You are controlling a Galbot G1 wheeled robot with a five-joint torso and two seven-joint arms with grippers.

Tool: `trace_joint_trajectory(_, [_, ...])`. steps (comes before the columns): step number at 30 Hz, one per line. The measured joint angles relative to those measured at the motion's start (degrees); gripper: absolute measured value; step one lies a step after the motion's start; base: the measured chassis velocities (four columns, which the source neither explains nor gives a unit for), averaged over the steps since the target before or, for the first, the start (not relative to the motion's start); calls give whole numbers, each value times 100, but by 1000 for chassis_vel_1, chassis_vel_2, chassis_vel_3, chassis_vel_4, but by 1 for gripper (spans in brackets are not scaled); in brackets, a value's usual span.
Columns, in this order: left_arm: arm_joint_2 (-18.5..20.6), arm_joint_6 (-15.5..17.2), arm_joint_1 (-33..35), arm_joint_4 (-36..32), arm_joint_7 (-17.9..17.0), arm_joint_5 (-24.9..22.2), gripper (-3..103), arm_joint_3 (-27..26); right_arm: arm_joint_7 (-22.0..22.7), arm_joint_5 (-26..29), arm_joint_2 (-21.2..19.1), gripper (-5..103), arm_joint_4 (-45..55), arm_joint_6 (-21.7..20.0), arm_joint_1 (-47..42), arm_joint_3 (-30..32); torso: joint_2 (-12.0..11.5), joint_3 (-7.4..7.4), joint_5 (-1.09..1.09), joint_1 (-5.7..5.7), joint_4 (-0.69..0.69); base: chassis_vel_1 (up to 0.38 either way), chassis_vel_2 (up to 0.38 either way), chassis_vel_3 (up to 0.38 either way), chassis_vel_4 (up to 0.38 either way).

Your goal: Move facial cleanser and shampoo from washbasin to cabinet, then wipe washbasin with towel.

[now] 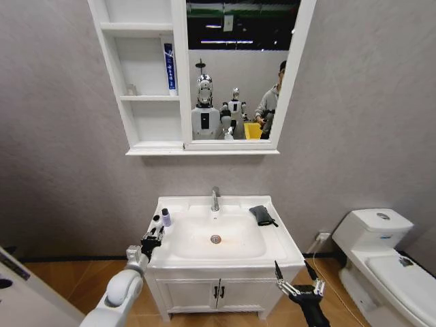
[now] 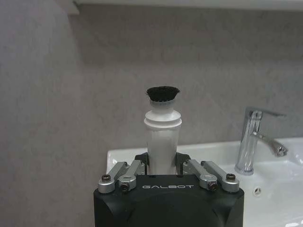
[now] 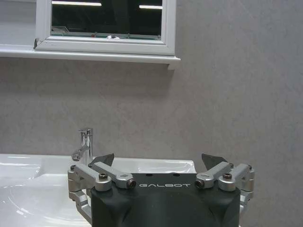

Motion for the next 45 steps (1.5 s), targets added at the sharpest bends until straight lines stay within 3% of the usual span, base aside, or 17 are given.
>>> trace_joint_trajectory(2, [479, 296, -70, -556, -230, -393, 29, -195, -7, -56, 26, 100, -59, 10, 45, -45, 0, 0, -1, 0, 1, 0, 0, 0, 0])
trace_joint_trajectory(3, [479, 296, -70, -556, -230, -393, 29, -195, -7, -56, 26, 100, -59, 10, 45, -45, 0, 0, -1, 0, 1, 0, 0, 0, 0])
trace_joint_trajectory(5, [1077, 728, -444, -998, -587, -1070, 29, -370, -17, -90, 34, 100, -101, 13, 65, -89, 0, 0, -2, 0, 0, 0, 0, 0, 0])
trace_joint_trajectory(7, [1253, 845, -583, -1108, -677, -1316, 29, -411, -19, -97, 34, 100, -114, 13, 70, -98, 0, 0, -2, 0, 0, 0, 0, 0, 0])
trace_joint_trajectory(9, [2133, 1506, -1419, -1471, -1138, -2473, 29, -583, -23, -153, 16, 100, -193, 10, 106, -141, 0, 0, 1, 0, -2, 0, 0, 0, 0])
trace_joint_trajectory(10, [2133, 1506, -1419, -1471, -1138, -2473, 29, -583, -23, -153, 16, 100, -193, 10, 106, -141, 0, 0, 1, 0, -2, 0, 0, 0, 0])
trace_joint_trajectory(12, [2731, 1923, -2300, -1488, -1432, -3370, 29, -493, -24, -180, 5, 100, -221, -3, 116, -165, 0, 0, -1, 0, 0, 0, 0, 0, 0])
trace_joint_trajectory(14, [2878, 2053, -2656, -1449, -1528, -3652, 29, -395, -24, -182, 4, 100, -223, -8, 115, -170, 0, 0, 0, 0, 0, 0, 0, 0, 0])
trace_joint_trajectory(16, [3178, 2413, -3988, -1044, -1805, -4372, 29, 185, -23, -180, 9, 100, -201, -34, 92, -189, 0, 0, 0, 0, 0, 0, 0, 0, 0])
trace_joint_trajectory(17, [3178, 2413, -3988, -1044, -1805, -4372, 29, 185, -23, -180, 9, 100, -201, -34, 92, -189, 0, 0, 0, 0, 0, 0, 0, 0, 0])
trace_joint_trajectory(19, [3181, 2620, -4938, -622, -1932, -4651, 29, 777, -23, -181, 21, 100, -165, -35, 82, -186, 0, 0, -1, 0, 1, 0, 0, 0, 0])
trace_joint_trajectory(22, [3128, 2735, -5403, -395, -1991, -4788, 29, 1118, -22, -181, 28, 100, -155, -35, 76, -181, 0, 0, 0, 1, 0, 0, 0, 0, 0])
trace_joint_trajectory(24, [2870, 2950, -6432, 227, -2132, -4966, 29, 2089, -22, -171, 39, 100, -152, -33, 74, -157, 0, 1, 0, 1, -2, 0, 0, 0, 0])
trace_joint_trajectory(28, [2646, 2980, -7028, 757, -2152, -4922, 29, 2625, -21, -157, 42, 100, -152, -29, 85, -145, -1, 1, -1, 1, -2, 0, 0, 0, 0])
trace_joint_trajectory(30, [2328, 2980, -7683, 1496, -2126, -4743, 29, 3078, -20, -112, 45, 100, -173, -23, 116, -126, -1, 1, 0, 1, 0, 0, 0, 0, 0])
trace_joint_trajectory(37, [1534, 2967, -8515, 2879, -2008, -4327, 29, 3734, -3, 20, 19, 100, -271, 2, 198, -66, -1, 1, 1, 1, -1, 0, 0, 0, 0])
trace_joint_trajectory(45, [1001, 2953, -8709, 3727, -1844, -3873, 29, 3861, 8, 158, -12, 100, -316, -4, 273, -15, -1, 1, 1, 1, -1, 0, 0, 0, 0])
